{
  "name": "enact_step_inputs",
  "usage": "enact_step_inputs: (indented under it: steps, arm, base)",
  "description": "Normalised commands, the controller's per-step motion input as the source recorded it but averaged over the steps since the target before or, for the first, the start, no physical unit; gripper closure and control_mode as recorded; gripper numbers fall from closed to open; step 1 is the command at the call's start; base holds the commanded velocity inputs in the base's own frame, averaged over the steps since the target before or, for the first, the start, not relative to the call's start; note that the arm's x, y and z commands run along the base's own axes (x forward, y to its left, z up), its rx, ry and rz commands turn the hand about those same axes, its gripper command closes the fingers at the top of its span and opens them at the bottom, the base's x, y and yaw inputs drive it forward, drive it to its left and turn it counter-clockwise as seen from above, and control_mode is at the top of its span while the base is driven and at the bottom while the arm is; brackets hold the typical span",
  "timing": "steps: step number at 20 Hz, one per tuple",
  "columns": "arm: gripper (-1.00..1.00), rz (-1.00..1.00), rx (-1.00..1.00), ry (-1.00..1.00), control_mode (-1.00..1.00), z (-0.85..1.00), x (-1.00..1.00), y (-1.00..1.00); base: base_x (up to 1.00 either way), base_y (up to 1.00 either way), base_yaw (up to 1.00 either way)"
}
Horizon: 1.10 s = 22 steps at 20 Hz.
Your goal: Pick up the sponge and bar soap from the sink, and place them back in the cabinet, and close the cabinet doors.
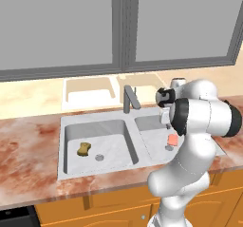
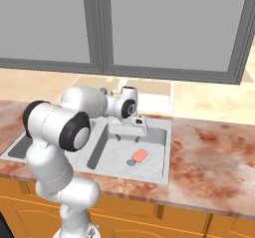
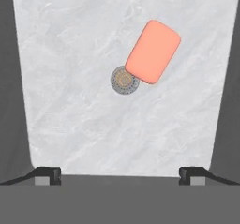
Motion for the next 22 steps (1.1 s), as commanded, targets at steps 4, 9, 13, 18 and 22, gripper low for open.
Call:
enact_step_inputs:
  steps: [4, 9, 13, 18, 22]
  arm:
    - [-1.0, 0.0, 0.0, 0.03, -1.0, -0.19, 0.08, 0.0]
    - [-1.0, 0.0, 0.0, 0.02, -1.0, -0.18, 0.11, 0.0]
    - [-1.0, 0.0, 0.0, 0.01, -1.0, -0.21, 0.12, 0.0]
    - [-1.0, 0.0, 0.0, 0.01, -1.0, -0.22, 0.14, 0.0]
    - [-1.0, 0.0, 0.0, 0.02, -1.0, -0.23, 0.12, 0.0]
  base:
    - [0.0, 0.0, 0.0]
    - [0.0, 0.0, 0.0]
    - [0.0, 0.0, 0.0]
    - [0.0, 0.0, 0.0]
    - [0.0, 0.0, 0.0]
